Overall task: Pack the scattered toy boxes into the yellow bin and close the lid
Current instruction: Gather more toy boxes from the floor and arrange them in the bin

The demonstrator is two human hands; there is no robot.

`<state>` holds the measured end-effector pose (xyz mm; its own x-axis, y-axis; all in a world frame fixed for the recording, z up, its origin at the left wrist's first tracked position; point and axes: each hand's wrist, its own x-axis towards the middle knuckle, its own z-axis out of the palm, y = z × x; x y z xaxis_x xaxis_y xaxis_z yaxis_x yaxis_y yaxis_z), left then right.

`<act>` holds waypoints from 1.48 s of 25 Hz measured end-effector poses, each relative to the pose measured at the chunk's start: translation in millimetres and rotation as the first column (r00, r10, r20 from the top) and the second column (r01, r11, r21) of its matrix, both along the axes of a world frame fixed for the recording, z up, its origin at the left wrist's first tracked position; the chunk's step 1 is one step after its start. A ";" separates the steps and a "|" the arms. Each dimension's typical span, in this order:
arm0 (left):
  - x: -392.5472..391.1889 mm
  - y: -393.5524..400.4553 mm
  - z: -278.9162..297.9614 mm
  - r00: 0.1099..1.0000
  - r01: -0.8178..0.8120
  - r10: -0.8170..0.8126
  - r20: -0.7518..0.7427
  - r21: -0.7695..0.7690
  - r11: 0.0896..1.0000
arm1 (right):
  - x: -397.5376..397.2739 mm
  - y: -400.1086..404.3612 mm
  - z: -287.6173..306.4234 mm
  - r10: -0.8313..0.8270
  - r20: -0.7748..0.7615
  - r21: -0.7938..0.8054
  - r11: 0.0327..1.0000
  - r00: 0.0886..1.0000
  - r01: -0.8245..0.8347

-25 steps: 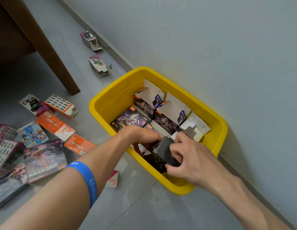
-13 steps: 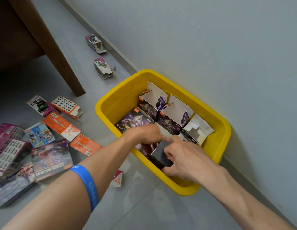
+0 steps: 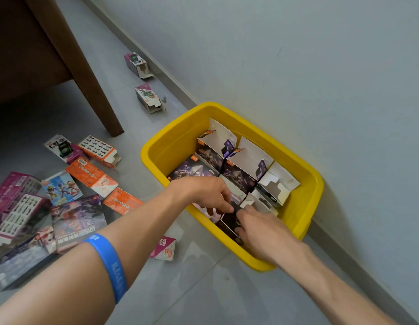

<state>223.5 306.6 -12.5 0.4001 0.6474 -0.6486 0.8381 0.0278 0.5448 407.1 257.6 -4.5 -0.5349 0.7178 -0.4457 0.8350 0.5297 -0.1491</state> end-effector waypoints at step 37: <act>50.0 -17.4 -19.9 0.977 0.204 -0.181 -0.111 0.252 0.946 | 90.5 6.5 55.9 -0.518 -0.802 -0.278 0.766 0.299 0.580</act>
<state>273.5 289.2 -32.4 0.4844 0.7144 -0.5050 0.8570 -0.2714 0.4381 497.6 264.0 51.4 -0.0812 0.9967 -0.0066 0.4441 0.0303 -0.8955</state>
